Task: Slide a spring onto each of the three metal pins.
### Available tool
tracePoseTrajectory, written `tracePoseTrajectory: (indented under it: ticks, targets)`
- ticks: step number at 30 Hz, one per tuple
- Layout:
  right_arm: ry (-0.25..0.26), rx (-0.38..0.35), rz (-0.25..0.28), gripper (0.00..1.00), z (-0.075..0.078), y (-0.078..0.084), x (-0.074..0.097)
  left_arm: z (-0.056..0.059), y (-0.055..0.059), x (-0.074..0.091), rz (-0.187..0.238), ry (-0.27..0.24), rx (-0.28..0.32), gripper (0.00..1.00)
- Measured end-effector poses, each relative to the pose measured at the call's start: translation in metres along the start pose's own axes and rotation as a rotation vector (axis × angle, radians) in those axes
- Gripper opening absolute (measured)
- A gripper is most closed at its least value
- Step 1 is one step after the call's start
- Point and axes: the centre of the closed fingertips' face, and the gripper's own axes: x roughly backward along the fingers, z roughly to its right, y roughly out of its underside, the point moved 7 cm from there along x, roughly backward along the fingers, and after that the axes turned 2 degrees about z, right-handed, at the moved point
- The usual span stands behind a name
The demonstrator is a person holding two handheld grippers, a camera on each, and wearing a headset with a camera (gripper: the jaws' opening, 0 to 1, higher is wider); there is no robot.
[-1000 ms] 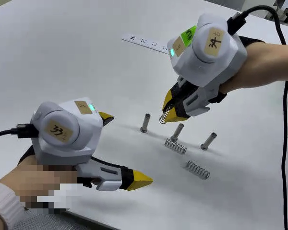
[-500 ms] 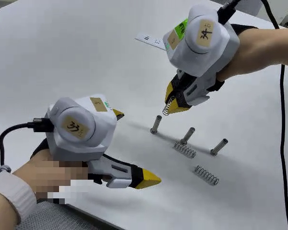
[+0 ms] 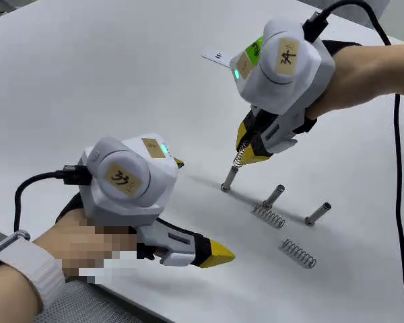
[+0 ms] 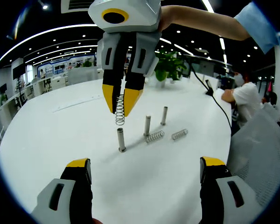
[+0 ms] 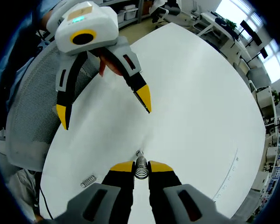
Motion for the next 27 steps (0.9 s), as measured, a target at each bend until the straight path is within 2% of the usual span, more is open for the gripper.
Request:
tracePoseTrajectory:
  ticks: [22, 27]
  targets:
    - [-0.019, 0.003, -0.008, 0.12, 0.004, 0.005, -0.014, 0.000, 0.002, 0.000, -0.012, 0.005, 0.004, 0.98]
    - [-0.021, 0.016, -0.024, 0.12, 0.004, 0.005, -0.019, 0.000, 0.002, 0.000, -0.013, 0.005, 0.007, 0.98]
